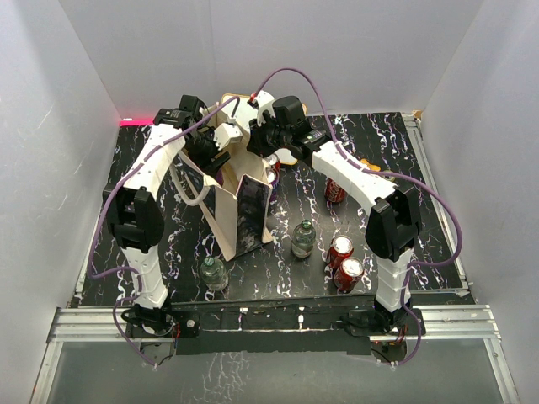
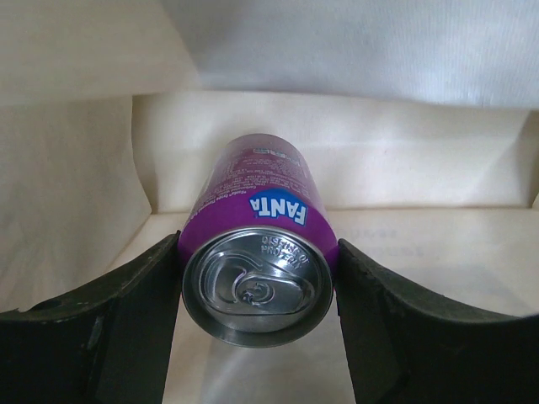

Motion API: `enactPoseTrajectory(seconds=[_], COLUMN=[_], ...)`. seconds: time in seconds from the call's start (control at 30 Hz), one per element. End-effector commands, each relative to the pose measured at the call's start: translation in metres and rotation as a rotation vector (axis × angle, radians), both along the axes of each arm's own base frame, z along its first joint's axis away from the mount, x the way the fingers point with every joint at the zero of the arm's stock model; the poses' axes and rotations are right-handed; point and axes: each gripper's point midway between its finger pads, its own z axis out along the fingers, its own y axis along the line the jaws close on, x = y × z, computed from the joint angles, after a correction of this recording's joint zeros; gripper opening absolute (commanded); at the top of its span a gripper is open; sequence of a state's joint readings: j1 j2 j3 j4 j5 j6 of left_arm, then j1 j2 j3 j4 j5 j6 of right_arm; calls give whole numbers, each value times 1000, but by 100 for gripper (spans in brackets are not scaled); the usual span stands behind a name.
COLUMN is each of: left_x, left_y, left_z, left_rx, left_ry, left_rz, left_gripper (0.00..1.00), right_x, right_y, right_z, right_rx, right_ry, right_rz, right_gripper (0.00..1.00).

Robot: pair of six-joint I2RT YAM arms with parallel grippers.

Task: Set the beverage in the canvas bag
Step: Place the drink in the canvas bag.

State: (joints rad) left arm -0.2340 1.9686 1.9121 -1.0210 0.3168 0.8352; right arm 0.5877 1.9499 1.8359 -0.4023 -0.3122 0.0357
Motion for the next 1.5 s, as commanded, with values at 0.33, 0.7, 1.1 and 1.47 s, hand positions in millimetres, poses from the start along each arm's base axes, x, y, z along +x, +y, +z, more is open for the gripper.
enactPoseTrajectory(seconds=[0.33, 0.7, 1.1, 1.47], left_x=[6, -8, 11, 18], left_y=[8, 51, 87, 94], left_z=[-10, -36, -11, -40], left_rx=[-9, 207, 316, 315], left_ry=[-84, 80, -24, -110], left_rz=[-49, -64, -85, 99], left_gripper=[0, 0, 0, 0], right_x=[6, 10, 8, -5], right_y=[-11, -17, -34, -23], right_z=[36, 45, 54, 55], right_rx=[24, 17, -12, -1], right_ry=[-89, -114, -147, -141], right_rz=[-69, -93, -158, -76], right_gripper=[8, 8, 8, 8])
